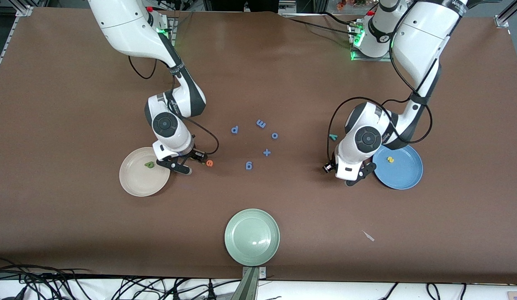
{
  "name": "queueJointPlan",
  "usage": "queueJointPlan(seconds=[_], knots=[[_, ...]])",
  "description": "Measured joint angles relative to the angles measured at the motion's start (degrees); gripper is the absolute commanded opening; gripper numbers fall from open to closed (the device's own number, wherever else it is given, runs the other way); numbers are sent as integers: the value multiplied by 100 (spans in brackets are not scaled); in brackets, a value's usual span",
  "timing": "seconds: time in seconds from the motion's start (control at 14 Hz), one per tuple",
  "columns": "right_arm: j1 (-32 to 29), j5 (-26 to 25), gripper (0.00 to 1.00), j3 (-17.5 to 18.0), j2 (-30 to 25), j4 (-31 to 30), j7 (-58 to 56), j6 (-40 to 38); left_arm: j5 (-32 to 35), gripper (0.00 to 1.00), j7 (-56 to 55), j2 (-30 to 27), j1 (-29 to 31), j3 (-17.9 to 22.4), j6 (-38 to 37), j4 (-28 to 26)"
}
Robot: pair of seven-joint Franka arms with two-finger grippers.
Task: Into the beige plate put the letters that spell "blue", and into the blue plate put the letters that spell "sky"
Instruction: 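Grasp yellow k with the left gripper while the right gripper grasps yellow u, then drop the u in the beige plate while the left gripper carries k to blue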
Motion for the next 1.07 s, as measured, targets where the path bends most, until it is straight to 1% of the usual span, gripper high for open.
queueJointPlan(seconds=[0.07, 0.14, 0.21, 0.43, 0.57, 0.79, 0.86, 0.93, 1.0, 1.07], knots=[[0, 0, 22, 0, -27, -7, 0, -10, 0, 59, 0, 11, 0, 0, 14, 10], [0, 0, 14, 0, -51, -13, 0, -15, 0, 59, 0, 15, 0, 0, 20, 18], [0, 1, 10, -1, -97, -17, 0, -39, 0, 59, 0, 20, 0, 0, 27, 27], [-5, 0, 9, -10, -130, -20, -32, -201, 0, 59, -3, 109, 0, 1, 116, 57], [-17, 0, 10, -104, -203, 83, -273, -566, 0, 58, -4, 185, 0, 1, 152, 98], [-64, 0, 10, -579, -366, 434, -1293, -1352, 0, 56, -8, 221, -19, -2, 161, 132], [-114, 1, 11, -750, -402, 511, -1683, -1482, 0, 52, -10, 224, -50, -2, 161, 133], [-207, 2, 15, -851, -417, 548, -2008, -1535, 0, 45, -18, 228, -80, -3, 161, 133], [-342, 2, 24, -883, -415, 556, -2248, -1543, 0, 38, -29, 233, -102, -3, 161, 134], [-482, 21, 36, -885, -405, 556, -2400, -1543, 0, 35, -38, 237, -114, -3, 161, 134]])
